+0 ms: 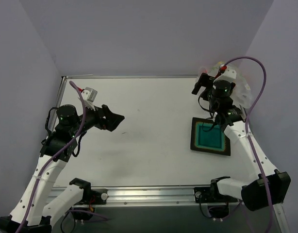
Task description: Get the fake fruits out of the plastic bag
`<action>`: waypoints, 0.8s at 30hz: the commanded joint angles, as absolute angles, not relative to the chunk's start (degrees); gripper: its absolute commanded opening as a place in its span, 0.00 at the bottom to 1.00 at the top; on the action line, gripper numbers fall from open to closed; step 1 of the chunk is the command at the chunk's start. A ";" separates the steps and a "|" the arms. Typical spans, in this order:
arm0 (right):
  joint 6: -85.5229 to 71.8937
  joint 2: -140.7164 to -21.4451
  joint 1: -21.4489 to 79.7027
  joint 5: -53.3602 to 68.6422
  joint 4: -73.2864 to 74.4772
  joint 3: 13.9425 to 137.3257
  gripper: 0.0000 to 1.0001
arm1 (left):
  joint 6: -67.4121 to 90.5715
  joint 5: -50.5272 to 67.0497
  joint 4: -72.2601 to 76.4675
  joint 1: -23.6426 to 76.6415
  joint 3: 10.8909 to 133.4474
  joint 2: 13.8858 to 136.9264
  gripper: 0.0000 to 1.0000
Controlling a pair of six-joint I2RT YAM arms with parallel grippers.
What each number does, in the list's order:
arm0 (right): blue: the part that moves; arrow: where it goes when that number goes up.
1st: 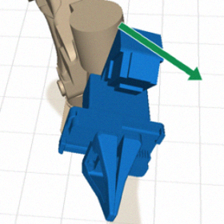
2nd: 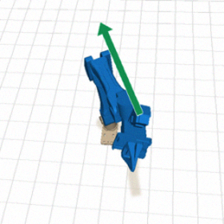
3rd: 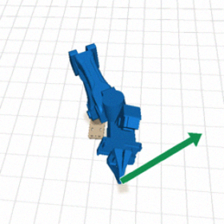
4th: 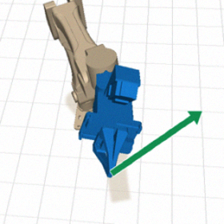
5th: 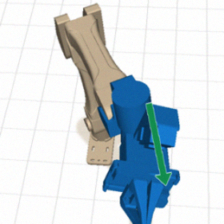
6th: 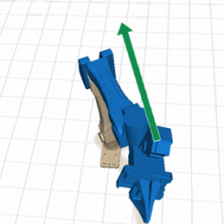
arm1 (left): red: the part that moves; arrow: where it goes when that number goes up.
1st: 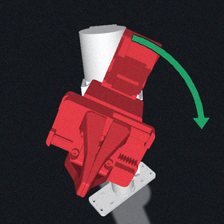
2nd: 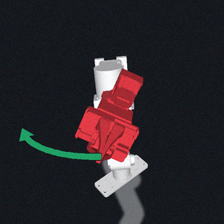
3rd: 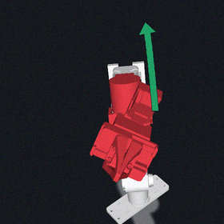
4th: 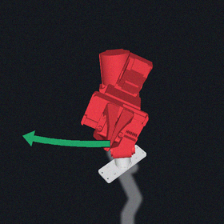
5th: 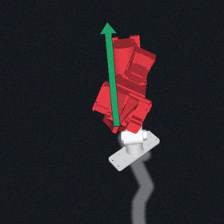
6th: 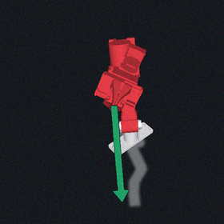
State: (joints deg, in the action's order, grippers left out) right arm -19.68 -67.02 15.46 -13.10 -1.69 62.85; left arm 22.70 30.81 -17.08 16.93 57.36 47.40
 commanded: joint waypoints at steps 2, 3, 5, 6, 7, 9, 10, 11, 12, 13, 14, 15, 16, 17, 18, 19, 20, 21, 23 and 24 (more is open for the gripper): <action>-18.81 -73.11 9.67 -10.81 -3.52 70.13 1.00 | 22.23 31.20 -14.69 16.88 56.61 44.83 0.94; -18.37 -76.52 9.49 -11.07 -3.52 71.27 1.00 | 22.58 31.55 -14.42 16.88 56.51 44.65 0.94; -16.36 -79.96 9.32 -11.16 -3.43 75.29 1.00 | 22.94 31.03 -13.98 16.70 56.34 43.77 0.94; -15.83 -83.63 9.14 -10.73 -3.51 76.63 1.00 | 23.20 30.42 -13.71 16.61 56.08 43.42 0.94; -15.47 -85.67 9.05 -10.29 -3.43 78.21 1.00 | 23.29 30.24 -13.54 16.61 55.81 42.98 0.94; -14.59 -91.19 8.70 -10.02 -3.43 82.07 1.00 | 23.90 29.53 -13.10 16.61 55.46 42.89 0.94; -14.42 -93.06 8.35 -10.11 -3.17 83.39 1.00 | 23.91 29.53 -12.92 16.61 55.37 43.24 0.94; -14.15 -94.64 8.18 -10.37 -3.08 84.54 1.00 | 24.08 29.53 -12.75 16.70 55.28 43.59 0.94; -13.45 -97.88 7.83 -11.68 -2.99 86.64 1.00 | 24.08 29.62 -12.92 16.79 55.28 43.94 0.94; -13.19 -99.48 7.65 -12.73 -2.64 87.79 1.00 | 24.08 29.53 -13.01 16.87 55.46 44.64 0.94; -12.84 -100.71 7.47 -13.53 -2.55 88.76 1.00 | 24.08 29.36 -13.44 16.96 55.55 45.08 0.94; -12.48 -103.42 7.04 -13.71 -2.46 90.68 0.99 | 24.08 29.36 -13.53 16.96 55.63 45.61 0.94; -12.13 -104.84 6.86 -13.36 -2.55 91.92 0.98 | 24.17 29.53 -13.62 16.96 55.72 46.31 0.94; -11.87 -106.16 6.68 -13.01 -2.55 93.06 0.91 | 24.69 29.71 -13.10 16.96 55.64 46.67 0.94; -11.43 -108.70 6.68 -12.83 -2.64 94.12 0.79 | 24.96 30.14 -12.75 16.96 55.63 47.10 0.94; -10.90 -109.76 6.85 -12.22 -2.55 96.05 0.62 | 25.22 30.58 -12.48 16.96 55.63 47.81 0.94; -10.90 -110.38 7.03 -11.78 -2.46 96.41 0.28 | 25.92 31.37 -11.52 16.96 55.46 48.25 0.94; -10.90 -110.13 7.38 -11.26 -2.55 96.33 0.15 | 26.45 31.81 -10.82 16.96 55.28 48.69 0.94; -10.55 -108.90 9.83 -9.41 -2.90 94.85 0.03 | 28.81 33.04 -7.93 16.96 54.59 50.53 0.94; -10.20 -107.07 10.97 -9.14 -2.81 94.23 0.00 | 30.05 34.87 -6.52 16.96 54.23 51.23 0.94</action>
